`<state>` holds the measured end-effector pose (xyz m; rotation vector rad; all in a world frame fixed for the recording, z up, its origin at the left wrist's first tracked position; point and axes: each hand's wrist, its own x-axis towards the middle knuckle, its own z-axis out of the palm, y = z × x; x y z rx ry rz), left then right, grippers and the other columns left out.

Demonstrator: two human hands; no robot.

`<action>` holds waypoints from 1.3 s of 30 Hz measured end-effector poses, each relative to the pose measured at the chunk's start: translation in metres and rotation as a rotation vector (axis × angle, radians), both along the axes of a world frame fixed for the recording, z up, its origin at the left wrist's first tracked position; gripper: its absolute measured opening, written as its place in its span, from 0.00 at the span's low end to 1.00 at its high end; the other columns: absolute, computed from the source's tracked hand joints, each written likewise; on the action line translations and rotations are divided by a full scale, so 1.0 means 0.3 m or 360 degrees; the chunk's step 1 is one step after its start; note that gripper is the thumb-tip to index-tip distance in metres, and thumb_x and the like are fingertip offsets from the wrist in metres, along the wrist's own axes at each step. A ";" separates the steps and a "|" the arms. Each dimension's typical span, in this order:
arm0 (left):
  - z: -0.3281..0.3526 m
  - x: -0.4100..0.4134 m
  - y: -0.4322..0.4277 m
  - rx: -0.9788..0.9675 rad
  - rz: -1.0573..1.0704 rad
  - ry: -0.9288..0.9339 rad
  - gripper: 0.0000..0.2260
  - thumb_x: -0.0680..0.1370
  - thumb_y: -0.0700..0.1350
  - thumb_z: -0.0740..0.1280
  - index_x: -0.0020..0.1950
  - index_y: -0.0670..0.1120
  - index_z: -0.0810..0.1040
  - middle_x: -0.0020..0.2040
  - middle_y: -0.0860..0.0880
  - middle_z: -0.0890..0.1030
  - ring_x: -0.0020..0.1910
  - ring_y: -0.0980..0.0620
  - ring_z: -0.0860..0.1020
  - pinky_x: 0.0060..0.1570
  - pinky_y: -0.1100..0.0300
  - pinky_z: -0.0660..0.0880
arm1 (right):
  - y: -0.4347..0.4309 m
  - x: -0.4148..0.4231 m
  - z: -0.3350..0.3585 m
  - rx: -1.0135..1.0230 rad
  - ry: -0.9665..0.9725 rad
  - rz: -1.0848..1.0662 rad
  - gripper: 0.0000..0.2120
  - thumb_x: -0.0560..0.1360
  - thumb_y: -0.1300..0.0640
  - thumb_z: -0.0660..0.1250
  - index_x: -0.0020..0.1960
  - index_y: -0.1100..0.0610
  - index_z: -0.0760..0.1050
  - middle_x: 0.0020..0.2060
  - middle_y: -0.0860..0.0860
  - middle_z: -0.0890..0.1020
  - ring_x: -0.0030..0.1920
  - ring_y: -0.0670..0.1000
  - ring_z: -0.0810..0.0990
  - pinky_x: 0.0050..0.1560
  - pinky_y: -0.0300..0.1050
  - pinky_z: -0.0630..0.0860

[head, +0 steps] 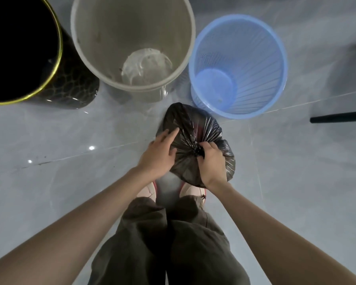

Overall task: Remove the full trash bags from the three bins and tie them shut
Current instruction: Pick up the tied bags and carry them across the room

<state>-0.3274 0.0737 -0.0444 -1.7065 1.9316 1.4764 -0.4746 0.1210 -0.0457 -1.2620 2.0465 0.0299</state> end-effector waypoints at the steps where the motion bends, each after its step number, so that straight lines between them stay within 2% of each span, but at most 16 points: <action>1: 0.031 0.005 -0.001 -0.0004 0.0002 0.0012 0.27 0.81 0.45 0.58 0.77 0.57 0.51 0.77 0.49 0.54 0.73 0.42 0.61 0.69 0.45 0.64 | -0.006 -0.001 0.035 -0.0033 -0.0031 0.0006 0.20 0.74 0.68 0.60 0.65 0.60 0.73 0.59 0.57 0.75 0.56 0.61 0.76 0.56 0.51 0.71; 4: 0.167 0.023 -0.005 -0.0068 -0.0013 0.0049 0.28 0.80 0.44 0.59 0.77 0.58 0.50 0.77 0.47 0.54 0.72 0.42 0.62 0.68 0.44 0.64 | -0.031 0.000 0.177 -0.0097 -0.0105 0.0066 0.19 0.73 0.70 0.60 0.63 0.62 0.74 0.58 0.57 0.76 0.56 0.60 0.76 0.57 0.49 0.69; 9: 0.495 0.064 -0.020 -0.0181 0.0004 0.0061 0.30 0.80 0.44 0.61 0.76 0.60 0.50 0.78 0.49 0.52 0.75 0.45 0.56 0.69 0.45 0.63 | -0.074 0.013 0.506 -0.0125 -0.0201 0.0240 0.18 0.73 0.69 0.62 0.62 0.62 0.75 0.56 0.58 0.77 0.55 0.59 0.77 0.56 0.44 0.68; 14: 0.893 0.117 -0.022 -0.0291 0.0032 0.0096 0.30 0.79 0.43 0.62 0.76 0.60 0.52 0.78 0.49 0.52 0.75 0.46 0.55 0.70 0.48 0.63 | -0.085 0.054 0.904 -0.0192 -0.0270 0.0465 0.17 0.74 0.68 0.63 0.62 0.60 0.76 0.55 0.55 0.78 0.54 0.56 0.77 0.55 0.45 0.72; 18: 1.185 0.193 0.023 -0.0491 0.0137 0.0093 0.27 0.79 0.44 0.63 0.75 0.58 0.57 0.77 0.47 0.55 0.75 0.45 0.55 0.70 0.50 0.61 | -0.108 0.133 1.216 -0.0288 -0.0344 0.0644 0.17 0.73 0.68 0.63 0.61 0.60 0.76 0.54 0.56 0.78 0.53 0.56 0.77 0.53 0.43 0.70; 24: 1.525 0.374 0.112 -0.0731 0.0469 0.0056 0.25 0.78 0.43 0.65 0.74 0.54 0.63 0.74 0.44 0.62 0.72 0.44 0.61 0.71 0.51 0.61 | -0.166 0.297 1.609 -0.0507 -0.0423 0.0931 0.16 0.74 0.67 0.63 0.61 0.60 0.76 0.55 0.55 0.78 0.54 0.56 0.77 0.56 0.43 0.70; 31: 1.778 0.670 0.181 -0.0866 0.0745 -0.0059 0.23 0.78 0.43 0.64 0.73 0.53 0.65 0.72 0.46 0.66 0.70 0.45 0.65 0.70 0.53 0.62 | -0.188 0.588 1.857 -0.0673 -0.0521 0.1245 0.14 0.73 0.67 0.64 0.58 0.60 0.77 0.52 0.55 0.79 0.53 0.55 0.78 0.56 0.47 0.73; 39: 1.865 1.130 0.242 -0.1035 0.0949 -0.0201 0.19 0.78 0.44 0.64 0.69 0.51 0.71 0.65 0.51 0.74 0.64 0.48 0.71 0.64 0.51 0.70 | -0.198 1.063 1.935 -0.0713 -0.0628 0.1405 0.12 0.74 0.64 0.65 0.57 0.59 0.77 0.51 0.53 0.79 0.51 0.52 0.78 0.53 0.40 0.71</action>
